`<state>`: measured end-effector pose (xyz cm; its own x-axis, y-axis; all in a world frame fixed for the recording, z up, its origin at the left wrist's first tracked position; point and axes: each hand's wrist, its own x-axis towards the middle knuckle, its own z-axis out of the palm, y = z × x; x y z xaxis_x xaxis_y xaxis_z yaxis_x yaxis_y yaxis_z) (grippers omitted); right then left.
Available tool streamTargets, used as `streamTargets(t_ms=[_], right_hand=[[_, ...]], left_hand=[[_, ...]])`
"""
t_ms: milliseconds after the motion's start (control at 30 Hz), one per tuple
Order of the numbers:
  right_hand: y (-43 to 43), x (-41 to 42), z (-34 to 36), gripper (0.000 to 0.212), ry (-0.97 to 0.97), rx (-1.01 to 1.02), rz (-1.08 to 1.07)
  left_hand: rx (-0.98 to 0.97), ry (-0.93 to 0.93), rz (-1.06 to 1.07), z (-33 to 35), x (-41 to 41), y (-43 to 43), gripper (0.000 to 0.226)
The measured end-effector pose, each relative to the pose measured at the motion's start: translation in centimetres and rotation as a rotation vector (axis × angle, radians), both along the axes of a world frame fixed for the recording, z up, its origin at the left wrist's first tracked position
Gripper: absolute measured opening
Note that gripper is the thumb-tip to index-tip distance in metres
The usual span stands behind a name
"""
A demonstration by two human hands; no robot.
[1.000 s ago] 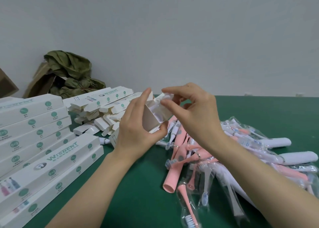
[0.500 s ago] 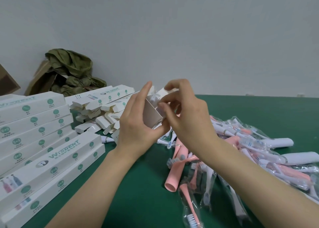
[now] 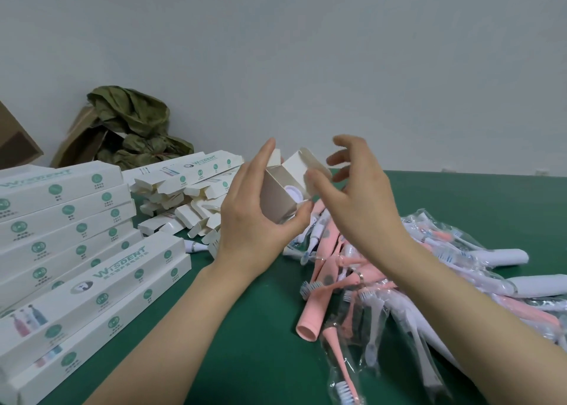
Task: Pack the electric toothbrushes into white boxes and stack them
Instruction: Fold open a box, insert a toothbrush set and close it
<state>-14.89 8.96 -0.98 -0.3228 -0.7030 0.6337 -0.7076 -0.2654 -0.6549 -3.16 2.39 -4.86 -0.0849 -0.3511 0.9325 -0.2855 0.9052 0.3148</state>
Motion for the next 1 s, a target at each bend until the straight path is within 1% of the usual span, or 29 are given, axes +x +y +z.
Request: streamTargets(t_ms=[33,67,100,133,167,200,233,300,367,433,500,533,567,633,667,733,800,833,900,1000], right_hand=[[-0.1,-0.2,0.1,0.03,-0.072,0.073,0.073],[-0.2,-0.4,0.2,0.014,-0.158,0.126,0.158],[-0.3,-0.4,0.3,0.015,-0.228,0.135,0.208],[-0.3,-0.4,0.3,0.025,-0.272,0.128,0.233],[-0.3,-0.3,0.4,0.03,-0.28,0.113,0.244],[-0.3,-0.1,0.4,0.031,-0.275,0.098,0.242],[-0.3,0.0,0.5,0.031,-0.271,0.093,0.256],[-0.3,0.2,0.5,0.028,-0.298,0.088,0.326],[0.0,0.6,0.6,0.029,-0.277,0.066,0.39],[0.4,1.2,0.4,0.031,-0.188,0.044,0.421],[0.8,1.6,0.1,0.026,-0.073,0.04,0.416],[0.8,1.8,-0.1,0.025,-0.042,0.033,0.402],[0.8,1.9,-0.3,0.028,-0.034,0.024,0.38],[0.6,2.0,-0.8,0.042,-0.037,0.006,0.341],[0.5,2.0,-1.0,0.047,-0.037,-0.001,0.339],[0.3,1.9,-1.5,0.052,-0.065,-0.011,0.347],[-0.2,1.5,-1.8,0.053,-0.153,-0.029,0.333],[-0.6,1.2,-2.0,0.052,-0.194,-0.038,0.308],[-1.1,0.5,-2.3,0.05,-0.243,-0.042,0.256],[-1.4,0.0,-2.4,0.046,-0.29,-0.034,0.237]], left_hand=[[0.021,0.001,-0.02,0.0,0.0,0.0,0.079],[0.043,-0.011,-0.05,0.0,0.1,-0.1,0.083],[0.072,-0.038,-0.089,-0.1,0.2,-0.2,0.088],[0.109,-0.071,-0.129,-0.1,0.3,-0.2,0.093],[0.148,-0.088,-0.165,-0.1,0.4,-0.3,0.096],[0.184,-0.071,-0.2,0.0,0.4,-0.3,0.094],[0.215,-0.013,-0.241,0.1,0.4,-0.4,0.086],[0.235,0.127,-0.311,0.3,0.4,-0.4,0.064],[0.207,0.179,-0.331,0.5,0.4,-0.4,0.047],[0.216,0.201,-0.343,0.5,0.2,-0.4,0.036],[0.249,0.232,-0.364,0.5,0.0,-0.3,0.029],[0.26,0.24,-0.359,0.5,-0.1,-0.3,0.026],[0.264,0.237,-0.347,0.6,-0.2,-0.2,0.024],[0.277,0.201,-0.345,0.6,-0.3,-0.1,0.026],[0.298,0.175,-0.363,0.6,-0.3,0.0,0.032],[0.332,0.115,-0.376,0.3,-0.4,0.0,0.052],[0.336,0.039,-0.291,-0.4,-0.4,-0.3,0.067],[0.333,-0.011,-0.22,-0.8,-0.3,-0.7,0.071],[0.307,-0.099,-0.106,-1.7,-0.3,-1.3,0.067],[0.325,-0.063,-0.127,-2.4,-0.3,-1.7,0.059]])
